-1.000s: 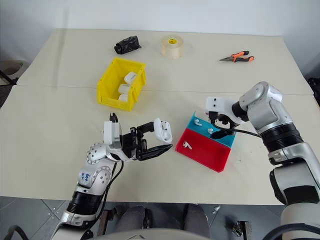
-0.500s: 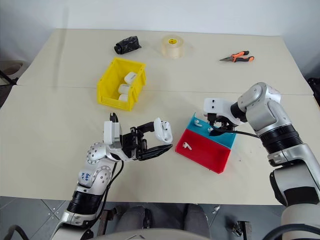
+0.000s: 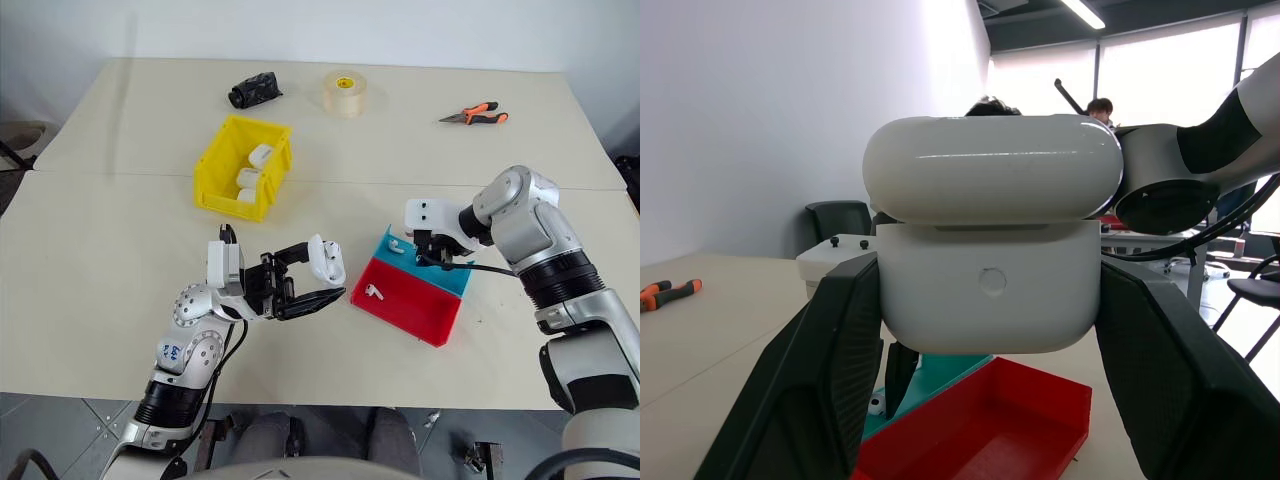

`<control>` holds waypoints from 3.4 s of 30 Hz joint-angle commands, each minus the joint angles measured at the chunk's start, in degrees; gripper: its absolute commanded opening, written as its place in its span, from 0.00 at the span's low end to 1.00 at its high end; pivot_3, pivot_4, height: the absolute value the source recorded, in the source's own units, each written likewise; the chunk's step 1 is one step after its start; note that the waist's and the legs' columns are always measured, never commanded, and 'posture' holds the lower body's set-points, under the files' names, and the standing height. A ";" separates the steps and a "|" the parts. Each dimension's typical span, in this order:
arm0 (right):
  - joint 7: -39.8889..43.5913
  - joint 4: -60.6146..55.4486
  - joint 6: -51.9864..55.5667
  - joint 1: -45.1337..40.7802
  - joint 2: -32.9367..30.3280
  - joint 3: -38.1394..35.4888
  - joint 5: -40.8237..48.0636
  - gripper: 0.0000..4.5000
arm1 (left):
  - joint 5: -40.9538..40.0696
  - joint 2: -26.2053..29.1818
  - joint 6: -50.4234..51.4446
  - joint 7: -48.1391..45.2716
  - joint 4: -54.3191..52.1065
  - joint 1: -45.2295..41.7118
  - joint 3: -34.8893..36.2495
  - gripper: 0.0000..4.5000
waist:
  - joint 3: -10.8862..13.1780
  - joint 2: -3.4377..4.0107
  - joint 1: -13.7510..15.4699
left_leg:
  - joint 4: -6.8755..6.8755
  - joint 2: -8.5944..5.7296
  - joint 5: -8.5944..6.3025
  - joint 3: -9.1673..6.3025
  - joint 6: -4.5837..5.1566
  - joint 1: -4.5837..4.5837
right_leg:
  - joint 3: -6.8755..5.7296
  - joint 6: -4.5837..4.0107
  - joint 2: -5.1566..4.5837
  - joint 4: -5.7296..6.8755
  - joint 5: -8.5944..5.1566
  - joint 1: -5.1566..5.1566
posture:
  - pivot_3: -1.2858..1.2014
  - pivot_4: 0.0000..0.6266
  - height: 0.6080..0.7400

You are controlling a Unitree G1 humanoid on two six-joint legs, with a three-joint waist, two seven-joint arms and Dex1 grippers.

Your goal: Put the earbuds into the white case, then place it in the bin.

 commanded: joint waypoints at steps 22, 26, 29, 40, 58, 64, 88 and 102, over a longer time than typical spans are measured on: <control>-4.63 -3.89 7.04 9.87 -3.87 -11.74 10.64 0.17 | -1.71 0.41 0.47 -0.53 0.05 -0.76 0.88 0.62 | 0.00 0.00 0.48 | 0.00 -0.03 0.00 0.00 0.00 -0.02 | 0.00 0.00 0.00 -0.02 0.00 0.03 | 0.52 0.24 1.00; -7.72 -3.24 10.61 10.54 -2.80 -11.94 11.12 0.17 | -1.91 0.68 0.79 -1.16 0.21 -1.18 0.90 0.62 | -0.01 0.01 -0.10 | 0.01 0.02 0.00 0.03 0.00 0.03 | 0.01 0.00 0.01 0.01 0.00 0.02 | 0.52 0.24 1.00; -10.00 -3.39 12.88 10.89 -2.30 -12.08 11.29 0.17 | -1.85 0.78 0.75 -1.26 0.33 -1.50 1.15 0.62 | -0.01 0.01 -0.02 | 0.01 0.03 0.00 0.02 -0.01 0.04 | 0.01 0.00 0.02 0.02 0.00 0.03 | 0.52 0.24 1.00; -8.66 -4.43 10.97 8.26 -4.63 -9.79 11.63 0.72 | -1.86 0.89 0.76 -0.44 -0.47 -0.74 1.38 0.62 | -0.01 0.00 0.09 | 0.03 0.01 0.00 0.02 0.00 0.01 | 0.04 0.00 0.01 0.01 0.00 0.03 | 0.52 0.24 1.00; -4.02 -1.97 -5.81 3.30 -6.07 -2.75 2.42 0.79 | -1.58 0.47 0.07 0.28 0.01 -1.03 1.42 0.62 | -0.01 0.00 0.09 | 0.02 0.01 0.00 0.01 -0.01 0.00 | 0.02 0.00 0.01 0.00 0.00 0.02 | 0.52 0.24 1.00; -3.71 0.79 -6.42 2.05 -4.97 -2.16 0.75 0.75 | -1.52 0.48 -0.04 0.46 0.01 -1.14 1.42 0.62 | -0.01 0.00 0.03 | 0.02 0.01 0.00 0.01 -0.01 0.01 | 0.02 0.00 0.01 0.00 0.00 0.02 | 0.52 0.24 1.00; -2.12 2.74 -7.32 1.64 -2.87 -2.43 0.08 0.12 | -1.60 0.45 0.06 0.81 -0.26 -1.24 1.50 0.62 | -0.01 0.00 0.01 | 0.02 0.01 0.00 0.01 -0.01 0.01 | 0.02 0.00 0.01 0.00 0.00 0.02 | 0.52 0.24 1.00; -4.91 -2.88 5.83 3.50 -2.17 -15.02 12.52 0.12 | -1.92 0.92 1.32 0.38 0.97 -2.43 1.58 0.62 | 0.00 0.01 0.09 | 0.02 0.01 0.00 0.01 -0.01 -0.01 | 0.01 0.00 0.01 0.00 0.00 0.01 | 0.52 0.24 1.00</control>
